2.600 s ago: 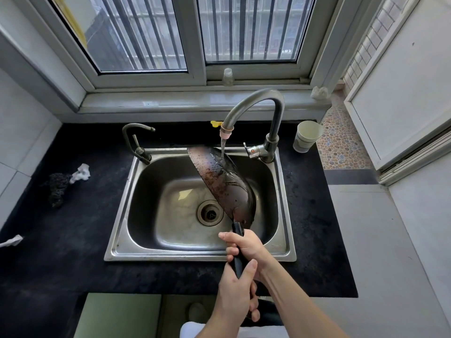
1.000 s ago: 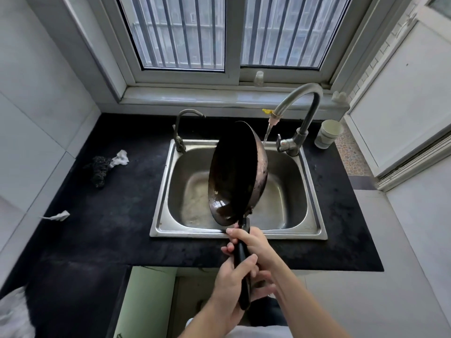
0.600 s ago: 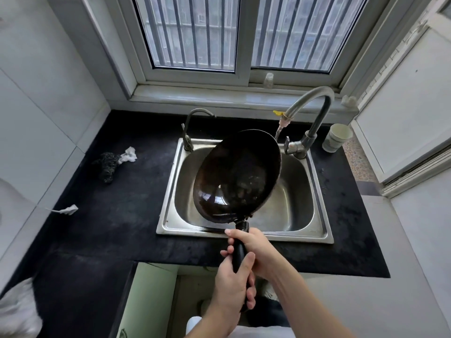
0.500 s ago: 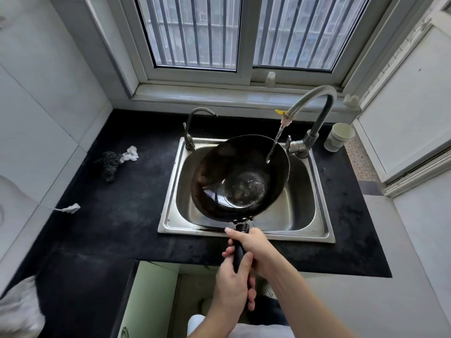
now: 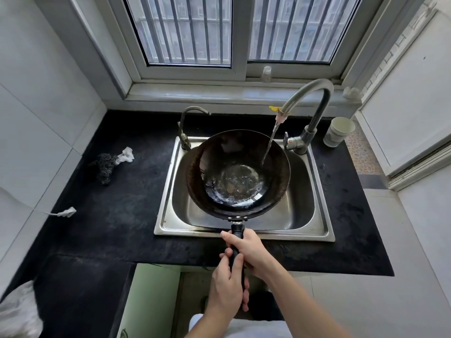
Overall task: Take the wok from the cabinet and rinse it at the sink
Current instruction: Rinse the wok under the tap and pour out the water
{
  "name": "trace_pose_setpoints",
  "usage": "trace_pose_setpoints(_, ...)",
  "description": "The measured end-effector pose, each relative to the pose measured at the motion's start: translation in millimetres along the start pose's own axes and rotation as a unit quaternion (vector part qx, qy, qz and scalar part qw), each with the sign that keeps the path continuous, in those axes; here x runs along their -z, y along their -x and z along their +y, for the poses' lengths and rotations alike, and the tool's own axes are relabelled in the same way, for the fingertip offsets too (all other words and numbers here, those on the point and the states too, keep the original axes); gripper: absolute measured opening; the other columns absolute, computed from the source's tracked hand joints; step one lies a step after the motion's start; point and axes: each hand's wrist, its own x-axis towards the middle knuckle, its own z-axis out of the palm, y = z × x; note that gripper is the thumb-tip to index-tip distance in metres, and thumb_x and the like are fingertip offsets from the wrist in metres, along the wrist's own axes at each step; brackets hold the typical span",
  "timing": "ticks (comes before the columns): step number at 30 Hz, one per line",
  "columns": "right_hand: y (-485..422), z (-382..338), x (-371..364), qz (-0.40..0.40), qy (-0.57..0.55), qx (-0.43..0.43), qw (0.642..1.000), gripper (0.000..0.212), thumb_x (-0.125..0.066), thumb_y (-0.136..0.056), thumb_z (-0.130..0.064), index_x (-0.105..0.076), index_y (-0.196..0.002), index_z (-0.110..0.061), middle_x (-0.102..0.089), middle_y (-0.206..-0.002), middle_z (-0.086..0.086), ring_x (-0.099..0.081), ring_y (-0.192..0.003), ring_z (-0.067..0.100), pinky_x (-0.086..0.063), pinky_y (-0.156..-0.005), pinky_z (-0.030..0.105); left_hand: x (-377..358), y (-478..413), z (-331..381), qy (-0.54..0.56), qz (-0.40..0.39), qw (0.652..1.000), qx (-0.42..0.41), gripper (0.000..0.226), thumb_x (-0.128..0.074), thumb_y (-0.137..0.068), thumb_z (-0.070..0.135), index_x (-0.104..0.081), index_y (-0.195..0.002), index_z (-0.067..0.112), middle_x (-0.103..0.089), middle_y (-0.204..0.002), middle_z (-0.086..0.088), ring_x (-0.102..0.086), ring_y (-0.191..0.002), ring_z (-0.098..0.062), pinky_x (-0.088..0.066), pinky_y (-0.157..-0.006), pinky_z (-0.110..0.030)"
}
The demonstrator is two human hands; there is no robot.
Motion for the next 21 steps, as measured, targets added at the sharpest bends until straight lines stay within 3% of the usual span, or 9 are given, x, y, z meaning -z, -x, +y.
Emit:
trace_pose_setpoints(7,-8.7,3.4,13.5,-0.009,-0.025,-0.020,0.999,0.021,-0.065,-0.096,-0.013,-0.052,-0.081,-0.008,-0.049,-0.064,0.002,-0.053,-0.054,0.013,-0.057,-0.074,0.038,-9.9,-10.0,-1.4,-0.034,0.019,0.999,-0.012,0.028,-0.044,-0.100,0.035,-0.057,-0.088,0.013,-0.060,-0.054,-0.004,-0.055,-0.039,-0.018,-0.045,-0.035,-0.028)
trace_pose_setpoints(11,-16.2,1.6,23.4,-0.008,-0.019,-0.054,0.998,0.020,-0.066,-0.096,-0.012,-0.054,-0.080,-0.008,-0.055,-0.064,0.004,-0.062,-0.060,0.018,-0.057,-0.070,0.038,-17.0,-16.4,1.9,-0.036,0.027,0.999,-0.018,0.015,-0.045,-0.100,0.034,-0.055,-0.092,0.025,-0.059,-0.053,-0.004,-0.054,-0.037,-0.015,-0.043,-0.034,-0.026)
trace_pose_setpoints(15,-22.8,-2.1,37.3,0.007,0.073,-0.079,0.994,0.019,-0.071,-0.092,-0.020,-0.063,-0.083,-0.004,-0.066,-0.072,0.009,-0.067,-0.066,0.018,-0.053,-0.064,0.031,-24.2,-24.3,-2.3,-0.032,0.023,0.999,0.002,0.025,-0.046,-0.100,0.034,-0.059,-0.092,0.014,-0.058,-0.053,-0.003,-0.052,-0.037,-0.016,-0.042,-0.035,-0.026)
trace_pose_setpoints(19,-22.5,-7.1,44.3,0.015,0.105,-0.151,0.983,0.038,-0.075,-0.089,-0.028,-0.063,-0.105,0.004,-0.075,-0.083,0.008,-0.072,-0.072,0.016,-0.055,-0.061,0.028,-27.9,-28.3,-11.5,-0.024,0.030,0.999,0.022,0.023,-0.048,-0.099,0.031,-0.061,-0.090,0.013,-0.056,-0.051,-0.004,-0.049,-0.037,-0.020,-0.040,-0.034,-0.028)
trace_pose_setpoints(21,-22.4,-14.1,46.7,0.019,0.122,-0.183,0.975,0.037,-0.073,-0.091,-0.029,-0.060,-0.107,0.001,-0.077,-0.091,0.012,-0.074,-0.076,0.018,-0.058,-0.062,0.029,-28.8,-31.0,-18.1,-0.035,0.033,0.999,0.026,0.024,-0.048,-0.099,0.031,-0.061,-0.089,0.014,-0.056,-0.050,-0.004,-0.050,-0.038,-0.021,-0.041,-0.037,-0.029)
